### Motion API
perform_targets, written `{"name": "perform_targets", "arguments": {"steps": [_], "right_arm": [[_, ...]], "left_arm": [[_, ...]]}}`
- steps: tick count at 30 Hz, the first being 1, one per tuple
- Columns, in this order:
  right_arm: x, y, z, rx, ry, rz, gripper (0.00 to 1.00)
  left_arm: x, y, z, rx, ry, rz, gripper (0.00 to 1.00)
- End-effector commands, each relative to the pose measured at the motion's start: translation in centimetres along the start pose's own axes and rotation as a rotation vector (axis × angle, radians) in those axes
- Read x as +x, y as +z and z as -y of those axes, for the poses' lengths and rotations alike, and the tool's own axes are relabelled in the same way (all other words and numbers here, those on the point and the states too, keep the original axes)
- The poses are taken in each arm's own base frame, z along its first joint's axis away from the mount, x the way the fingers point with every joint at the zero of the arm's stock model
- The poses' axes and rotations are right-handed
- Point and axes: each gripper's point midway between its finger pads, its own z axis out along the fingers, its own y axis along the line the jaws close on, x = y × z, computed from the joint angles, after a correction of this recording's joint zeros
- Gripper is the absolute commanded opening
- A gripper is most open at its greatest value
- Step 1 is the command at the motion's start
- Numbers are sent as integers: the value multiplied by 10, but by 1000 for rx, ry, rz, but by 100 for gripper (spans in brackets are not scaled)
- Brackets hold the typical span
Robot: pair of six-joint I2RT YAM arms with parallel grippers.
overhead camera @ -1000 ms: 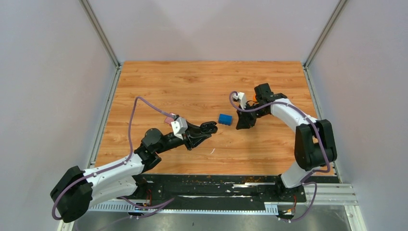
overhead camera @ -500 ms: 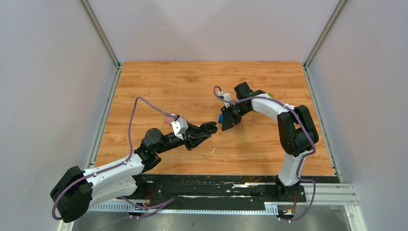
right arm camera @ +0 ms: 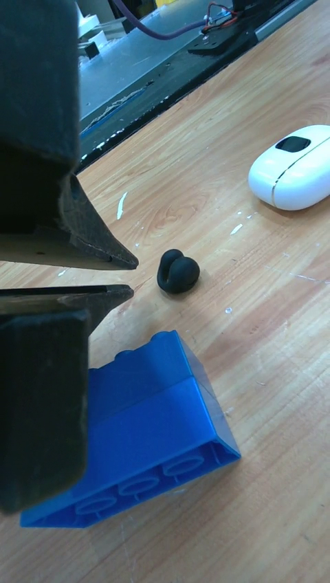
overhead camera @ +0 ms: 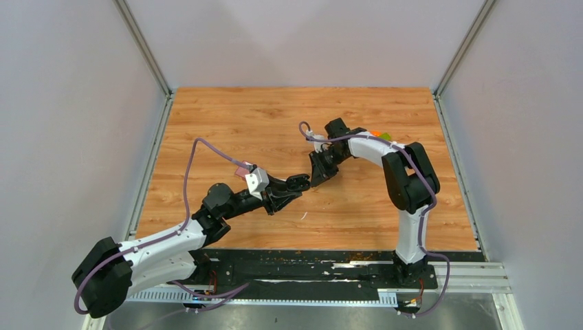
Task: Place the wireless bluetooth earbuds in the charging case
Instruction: Pick up the earbud from the center of the board.
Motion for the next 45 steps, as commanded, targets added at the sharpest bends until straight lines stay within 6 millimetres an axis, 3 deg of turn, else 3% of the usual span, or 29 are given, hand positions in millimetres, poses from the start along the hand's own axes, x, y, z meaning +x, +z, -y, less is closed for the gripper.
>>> {"name": "perform_targets", "arguments": {"steps": [1,24,32,45], "right_arm": [[-23,-2,-7,-21,13,50,16],[-23,13,7,19,33,15,20],[-22,18,4,21,17,1,26],[-22,28,-1,83,-44,-32,25]], "left_arm": [[-9,1,-1,6,34,31,0],[-8,2,1,20,30,23,0],[-7,3,2,24,26,19,0],[-8,3,3,28,26,19,0]]}}
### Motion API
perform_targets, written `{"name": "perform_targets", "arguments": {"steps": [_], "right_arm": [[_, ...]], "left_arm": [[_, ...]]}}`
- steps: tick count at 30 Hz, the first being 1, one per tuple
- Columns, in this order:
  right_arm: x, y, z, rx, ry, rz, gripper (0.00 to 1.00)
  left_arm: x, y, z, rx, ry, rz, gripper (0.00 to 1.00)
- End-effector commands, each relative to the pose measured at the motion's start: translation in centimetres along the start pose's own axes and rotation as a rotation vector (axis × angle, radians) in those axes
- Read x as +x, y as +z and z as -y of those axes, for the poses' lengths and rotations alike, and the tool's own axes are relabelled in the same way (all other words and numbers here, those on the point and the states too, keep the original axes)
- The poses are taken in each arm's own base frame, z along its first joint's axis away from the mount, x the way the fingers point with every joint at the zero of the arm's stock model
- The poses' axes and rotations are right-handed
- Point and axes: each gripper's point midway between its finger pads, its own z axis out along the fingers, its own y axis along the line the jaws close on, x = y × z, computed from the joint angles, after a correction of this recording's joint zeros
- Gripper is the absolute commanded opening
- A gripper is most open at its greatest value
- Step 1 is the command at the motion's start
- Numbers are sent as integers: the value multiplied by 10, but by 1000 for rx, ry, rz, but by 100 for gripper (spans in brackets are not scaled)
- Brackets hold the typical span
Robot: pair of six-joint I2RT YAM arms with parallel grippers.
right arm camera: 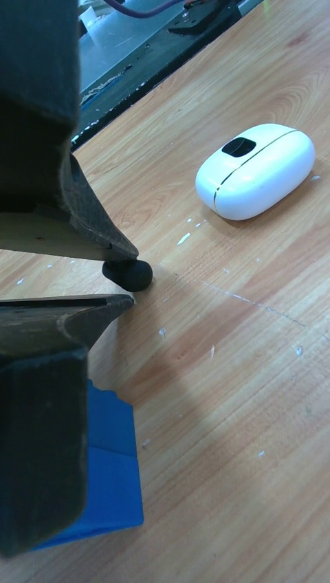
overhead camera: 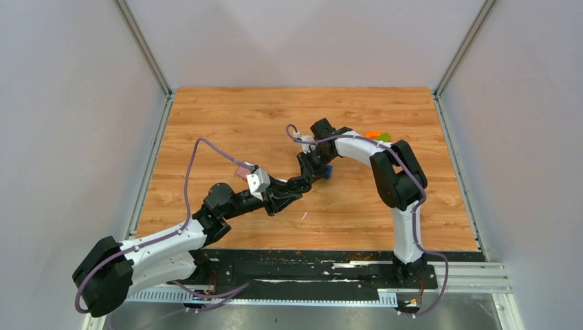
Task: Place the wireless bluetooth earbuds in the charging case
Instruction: Pick up the earbud from the center of the board.
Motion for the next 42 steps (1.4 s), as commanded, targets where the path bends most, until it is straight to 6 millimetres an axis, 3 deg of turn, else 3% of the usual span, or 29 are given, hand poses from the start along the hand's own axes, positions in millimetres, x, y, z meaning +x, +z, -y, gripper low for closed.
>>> {"name": "perform_targets", "arguments": {"steps": [1,9,17,27,42], "right_arm": [[-6,0,2,39,-27,-2,25],[-6,-15,-6,55,-53,22,24],[-2,-16,-15,40,-66,19,26],[0,-16,-25,23,-89,15,19],[-3,-10,-18,50,-100,7,18]], "left_arm": [[-12,3,0,11,32,34,0],[-12,4,0,16,28,34,0],[-12,4,1,21,24,33,0],[-12,5,2,28,22,31,0],[-11,5,3,31,16,27,0]]}}
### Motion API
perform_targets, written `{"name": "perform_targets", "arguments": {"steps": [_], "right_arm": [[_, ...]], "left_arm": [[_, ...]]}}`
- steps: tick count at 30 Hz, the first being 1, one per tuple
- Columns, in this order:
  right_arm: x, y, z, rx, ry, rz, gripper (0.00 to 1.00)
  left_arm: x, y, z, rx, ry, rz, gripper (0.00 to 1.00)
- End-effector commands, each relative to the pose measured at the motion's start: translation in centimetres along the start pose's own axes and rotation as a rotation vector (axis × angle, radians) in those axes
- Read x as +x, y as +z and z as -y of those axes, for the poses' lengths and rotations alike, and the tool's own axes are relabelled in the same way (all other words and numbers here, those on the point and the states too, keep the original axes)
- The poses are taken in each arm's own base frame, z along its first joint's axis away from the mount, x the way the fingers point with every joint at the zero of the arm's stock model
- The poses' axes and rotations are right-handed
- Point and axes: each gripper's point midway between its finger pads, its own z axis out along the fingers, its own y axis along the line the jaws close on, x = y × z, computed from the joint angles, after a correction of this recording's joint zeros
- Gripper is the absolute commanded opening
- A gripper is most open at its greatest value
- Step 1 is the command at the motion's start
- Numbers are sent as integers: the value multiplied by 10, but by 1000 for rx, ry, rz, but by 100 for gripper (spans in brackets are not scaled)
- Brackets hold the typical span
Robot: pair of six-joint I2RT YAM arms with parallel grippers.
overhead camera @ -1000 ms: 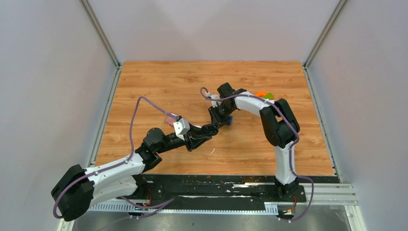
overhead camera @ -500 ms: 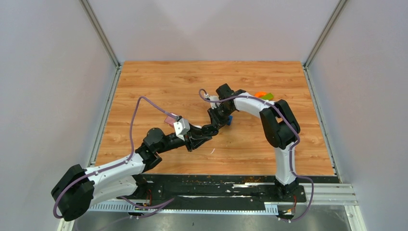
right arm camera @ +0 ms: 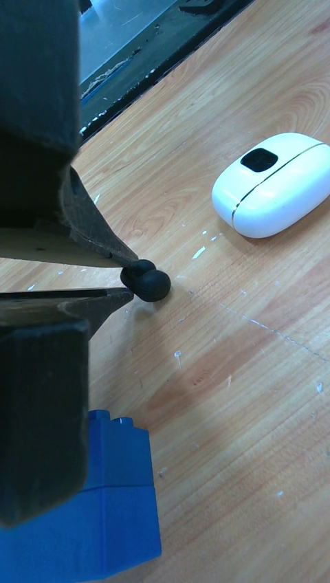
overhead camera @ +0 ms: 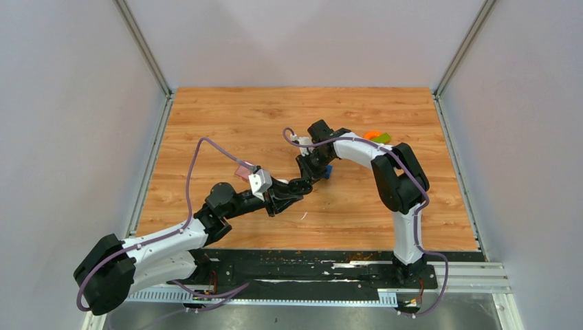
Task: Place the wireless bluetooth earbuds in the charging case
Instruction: Pick up the earbud from the center of the board.
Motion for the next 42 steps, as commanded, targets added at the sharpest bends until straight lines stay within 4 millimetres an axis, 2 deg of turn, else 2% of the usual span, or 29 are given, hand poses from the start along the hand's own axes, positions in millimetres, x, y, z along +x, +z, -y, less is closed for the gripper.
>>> {"name": "perform_targets", "arguments": {"steps": [1,16,29,37,42], "right_arm": [[-11,-9,-4,16,-38,32,17],[-18,-6,-4,5,-42,35,19],[-19,-1,-2,1,-41,31,17],[-24,-2,-6,-24,-77,40,1],[-30,-13,-10,-22,-130,63,0]], "left_arm": [[-18,4,1,15,27,48,0],[-17,5,1,17,24,43,0],[-16,5,2,21,19,38,0],[-15,5,-3,-6,26,25,0],[-19,-4,-26,-143,78,16,0]]}}
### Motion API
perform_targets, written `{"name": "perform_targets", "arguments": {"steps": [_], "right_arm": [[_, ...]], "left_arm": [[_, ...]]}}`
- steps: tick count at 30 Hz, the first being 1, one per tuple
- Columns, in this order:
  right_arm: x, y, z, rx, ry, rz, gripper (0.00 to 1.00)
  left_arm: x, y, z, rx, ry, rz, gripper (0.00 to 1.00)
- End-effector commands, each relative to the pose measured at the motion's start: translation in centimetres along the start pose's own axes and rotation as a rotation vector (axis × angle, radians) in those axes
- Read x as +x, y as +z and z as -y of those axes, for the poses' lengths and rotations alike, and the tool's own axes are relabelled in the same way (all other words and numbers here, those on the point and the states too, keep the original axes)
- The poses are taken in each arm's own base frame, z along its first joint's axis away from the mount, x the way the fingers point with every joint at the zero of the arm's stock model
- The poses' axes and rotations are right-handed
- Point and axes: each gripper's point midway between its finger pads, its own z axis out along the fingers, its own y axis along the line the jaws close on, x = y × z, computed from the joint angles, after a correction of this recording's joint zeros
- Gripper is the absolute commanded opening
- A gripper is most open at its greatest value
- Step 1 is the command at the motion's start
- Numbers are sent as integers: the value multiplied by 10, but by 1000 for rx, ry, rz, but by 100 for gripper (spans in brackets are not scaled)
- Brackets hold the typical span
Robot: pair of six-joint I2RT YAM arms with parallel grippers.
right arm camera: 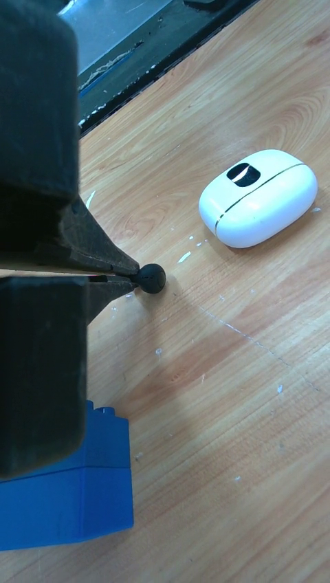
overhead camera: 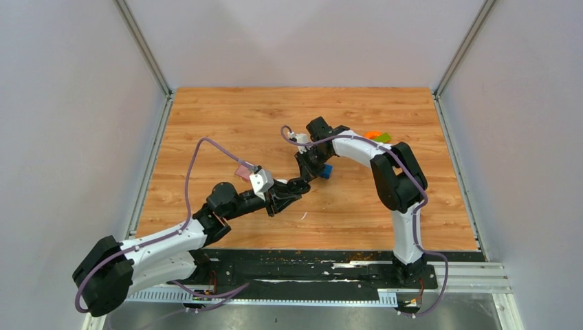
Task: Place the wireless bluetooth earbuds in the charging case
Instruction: Pick up the earbud from the center of the board.
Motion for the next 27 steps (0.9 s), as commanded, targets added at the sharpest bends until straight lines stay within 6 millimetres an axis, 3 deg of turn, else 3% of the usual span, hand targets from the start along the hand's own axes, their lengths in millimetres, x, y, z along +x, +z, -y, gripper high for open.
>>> {"name": "perform_targets", "arguments": {"steps": [1,5,8,11,15,21,24,27], "right_arm": [[-19,-14,-10,-16,-90,48,0],[-27,-36,-17,-11,-138,89,0],[-30,-55,-18,2,-169,118,0],[-35,-74,-18,-3,-197,158,0],[-47,-104,-8,3,-221,218,0],[-71,-164,9,38,-287,336,0],[-82,-194,2,30,-361,392,0],[-87,-224,-18,30,-487,433,0]], "left_arm": [[-29,-5,-25,-145,87,50,0],[-37,-13,-28,-180,122,30,0],[-20,-19,-24,-138,159,-61,0],[-17,-21,-15,-104,152,25,0],[-9,-15,-21,-117,129,-17,0],[-4,-12,-20,-102,110,-18,0],[-3,-9,-18,-86,97,-16,0],[-2,-3,-13,-46,76,-14,0]]}}
